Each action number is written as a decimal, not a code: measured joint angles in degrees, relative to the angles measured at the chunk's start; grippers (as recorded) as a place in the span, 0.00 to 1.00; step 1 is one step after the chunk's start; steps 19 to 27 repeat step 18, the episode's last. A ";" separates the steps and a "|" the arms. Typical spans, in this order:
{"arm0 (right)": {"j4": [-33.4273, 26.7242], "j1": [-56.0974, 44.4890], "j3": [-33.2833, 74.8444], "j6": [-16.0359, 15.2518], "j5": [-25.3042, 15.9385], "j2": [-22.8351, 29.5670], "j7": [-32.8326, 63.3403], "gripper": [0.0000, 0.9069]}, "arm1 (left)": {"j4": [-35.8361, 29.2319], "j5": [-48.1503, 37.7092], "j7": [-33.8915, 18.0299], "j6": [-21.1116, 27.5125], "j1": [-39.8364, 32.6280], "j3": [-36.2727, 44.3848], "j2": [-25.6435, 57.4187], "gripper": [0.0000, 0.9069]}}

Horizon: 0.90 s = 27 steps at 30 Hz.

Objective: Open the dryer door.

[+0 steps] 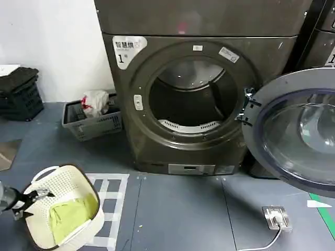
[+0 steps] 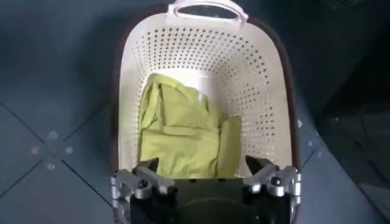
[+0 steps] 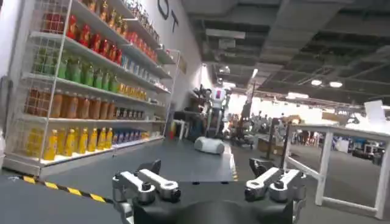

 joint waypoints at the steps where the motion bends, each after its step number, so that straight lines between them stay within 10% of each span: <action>1: 0.01 0.01 0.06 0.00 -0.01 0.00 0.00 1.00 | -0.01 0.00 -0.01 0.00 0.00 0.02 0.00 1.00; 27: -0.17 -0.02 -0.05 -0.07 -0.16 0.14 -0.41 1.00 | 0.05 0.82 -0.13 0.00 -0.37 0.75 0.32 1.00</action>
